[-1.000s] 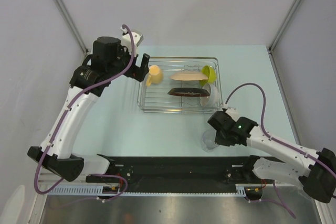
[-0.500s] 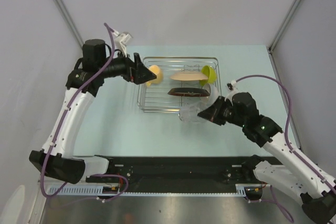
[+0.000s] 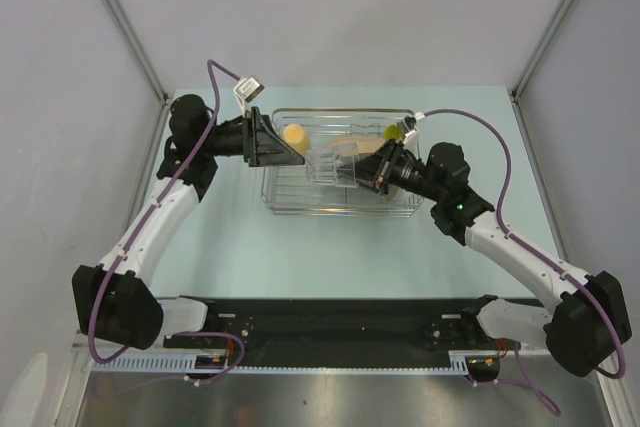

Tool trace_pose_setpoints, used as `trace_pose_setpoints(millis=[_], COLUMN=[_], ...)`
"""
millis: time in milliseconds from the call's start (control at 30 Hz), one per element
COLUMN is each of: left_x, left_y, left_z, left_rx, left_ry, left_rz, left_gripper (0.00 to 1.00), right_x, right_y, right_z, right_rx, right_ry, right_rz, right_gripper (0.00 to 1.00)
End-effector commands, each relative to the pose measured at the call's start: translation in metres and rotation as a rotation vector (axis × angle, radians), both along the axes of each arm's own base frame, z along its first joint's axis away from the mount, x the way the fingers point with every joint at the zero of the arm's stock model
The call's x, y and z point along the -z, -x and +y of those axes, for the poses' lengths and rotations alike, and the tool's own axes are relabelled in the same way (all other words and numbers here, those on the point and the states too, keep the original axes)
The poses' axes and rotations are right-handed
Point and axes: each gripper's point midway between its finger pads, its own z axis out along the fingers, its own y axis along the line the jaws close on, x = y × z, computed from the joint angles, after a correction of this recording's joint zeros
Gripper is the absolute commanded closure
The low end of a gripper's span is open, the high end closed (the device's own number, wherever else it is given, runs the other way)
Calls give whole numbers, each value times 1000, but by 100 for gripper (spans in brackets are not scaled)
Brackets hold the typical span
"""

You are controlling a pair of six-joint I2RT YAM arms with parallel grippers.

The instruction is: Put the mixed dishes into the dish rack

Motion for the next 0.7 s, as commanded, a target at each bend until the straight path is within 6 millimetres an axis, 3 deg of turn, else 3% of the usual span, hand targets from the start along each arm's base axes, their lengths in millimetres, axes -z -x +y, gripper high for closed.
trace_pose_setpoints(millis=[0,300,667], left_x=[-23,-10,-18], left_y=[19,15,16], left_z=[-3,-14,-25], left_rx=[53,42,66], left_ry=[22,-14,-5], left_rz=[-134,-140,-156], left_gripper=[0,0,0], right_x=[-66,-66,-57], right_y=[8,10,5], right_z=[4,9,29], right_rx=[-54,-75,-104], right_ry=[-155,-150,-176], right_rz=[-150,-145,-124], right_gripper=[100,100,100])
